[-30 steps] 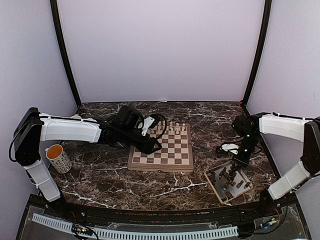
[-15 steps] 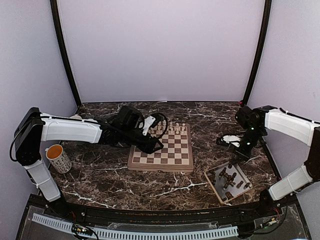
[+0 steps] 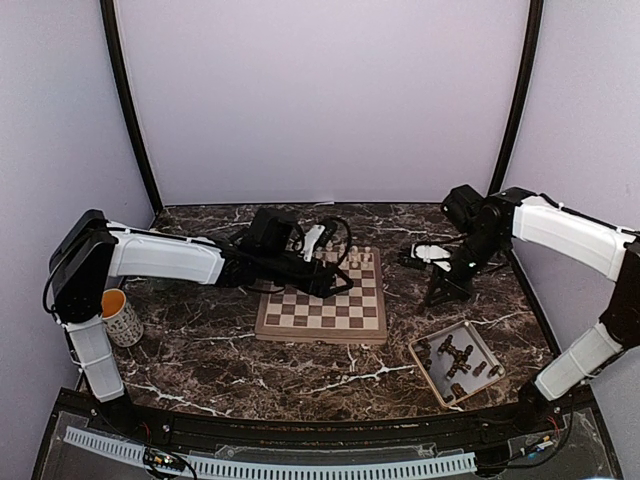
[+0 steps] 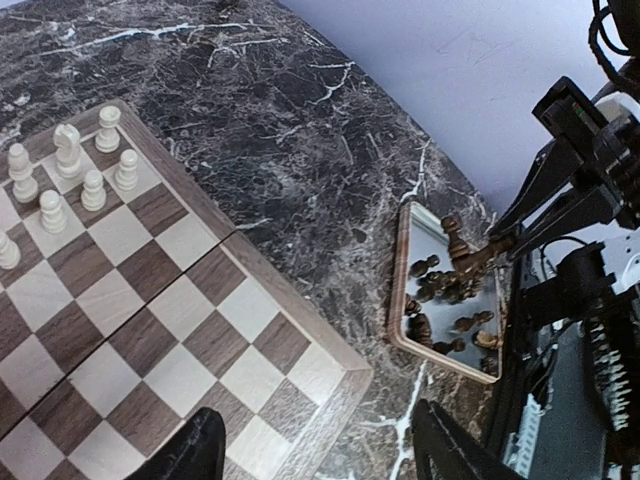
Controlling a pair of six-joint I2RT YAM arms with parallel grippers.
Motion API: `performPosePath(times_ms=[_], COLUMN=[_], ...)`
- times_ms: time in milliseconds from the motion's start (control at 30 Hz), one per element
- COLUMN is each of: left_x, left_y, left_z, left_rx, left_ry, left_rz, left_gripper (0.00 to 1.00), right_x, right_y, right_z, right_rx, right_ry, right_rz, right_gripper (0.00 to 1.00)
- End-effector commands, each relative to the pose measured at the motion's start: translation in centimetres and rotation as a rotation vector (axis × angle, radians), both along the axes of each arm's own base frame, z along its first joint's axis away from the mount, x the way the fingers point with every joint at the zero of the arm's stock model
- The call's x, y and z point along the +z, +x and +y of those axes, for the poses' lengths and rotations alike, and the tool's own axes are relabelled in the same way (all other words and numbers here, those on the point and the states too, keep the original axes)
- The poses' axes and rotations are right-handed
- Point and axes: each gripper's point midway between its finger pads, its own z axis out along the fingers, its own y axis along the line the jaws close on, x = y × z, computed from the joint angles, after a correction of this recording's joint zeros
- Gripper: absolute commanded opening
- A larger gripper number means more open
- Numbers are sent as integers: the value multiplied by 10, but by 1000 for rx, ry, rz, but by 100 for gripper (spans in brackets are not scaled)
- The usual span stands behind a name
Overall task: Set up the chess pieces on the board
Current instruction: Pass from the right arm to the left
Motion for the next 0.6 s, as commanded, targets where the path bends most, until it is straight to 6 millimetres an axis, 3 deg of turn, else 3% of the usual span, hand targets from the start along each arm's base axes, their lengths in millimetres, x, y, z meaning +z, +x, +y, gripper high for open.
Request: performPosePath(times_ms=[0,200,567], left_x=[4,1,-1], left_y=[-9,-4,-8], left_z=[-12,-17,-33], left_rx=[-11,-42,-145], left_ry=[-128,-248,-305], left_rz=[272,461,619], left_gripper=[65,64,61], right_x=[13,28,8], right_y=[15,15,4], right_z=[33,69,108], right_rx=[88,189,327], right_ry=[54,84,25], right_rz=[-57,-104,-108], right_gripper=[0,0,0])
